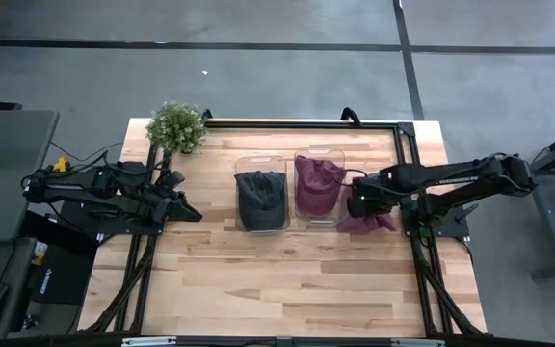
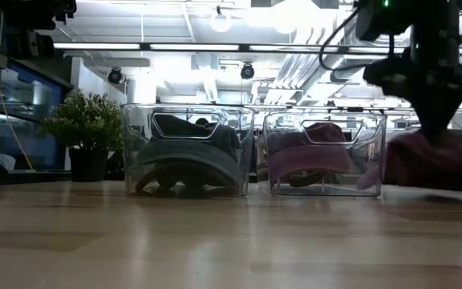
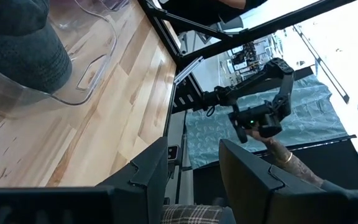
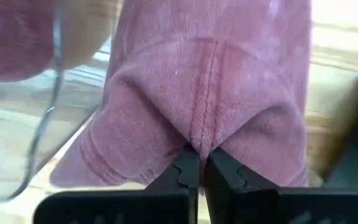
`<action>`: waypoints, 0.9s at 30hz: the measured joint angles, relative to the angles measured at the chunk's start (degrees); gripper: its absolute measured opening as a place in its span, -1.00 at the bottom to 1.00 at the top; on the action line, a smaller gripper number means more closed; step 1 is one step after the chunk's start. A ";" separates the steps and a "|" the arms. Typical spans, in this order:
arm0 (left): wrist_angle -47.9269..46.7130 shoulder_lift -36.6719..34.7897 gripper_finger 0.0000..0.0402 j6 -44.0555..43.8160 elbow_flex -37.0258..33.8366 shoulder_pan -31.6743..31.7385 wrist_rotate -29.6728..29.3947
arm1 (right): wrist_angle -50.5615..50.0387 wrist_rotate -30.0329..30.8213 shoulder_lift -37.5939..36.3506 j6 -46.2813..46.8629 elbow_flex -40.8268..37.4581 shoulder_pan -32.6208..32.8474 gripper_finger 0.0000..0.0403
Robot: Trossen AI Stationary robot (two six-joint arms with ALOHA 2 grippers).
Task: Pick & Place hat
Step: Put the red cap into the right transparent bin
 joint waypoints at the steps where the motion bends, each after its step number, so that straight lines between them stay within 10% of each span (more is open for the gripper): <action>1: 0.00 0.00 -0.32 0.00 0.00 0.00 0.00 | -1.65 0.41 -0.48 -0.15 1.07 0.00 -0.99; 16: 0.02 0.00 -0.32 0.02 0.00 0.01 0.00 | -23.05 6.44 -3.37 -3.27 20.94 0.02 -1.00; 27: 0.02 -0.02 -0.32 0.02 0.00 0.02 -0.29 | -23.30 4.18 -3.13 -24.60 26.76 0.02 -1.00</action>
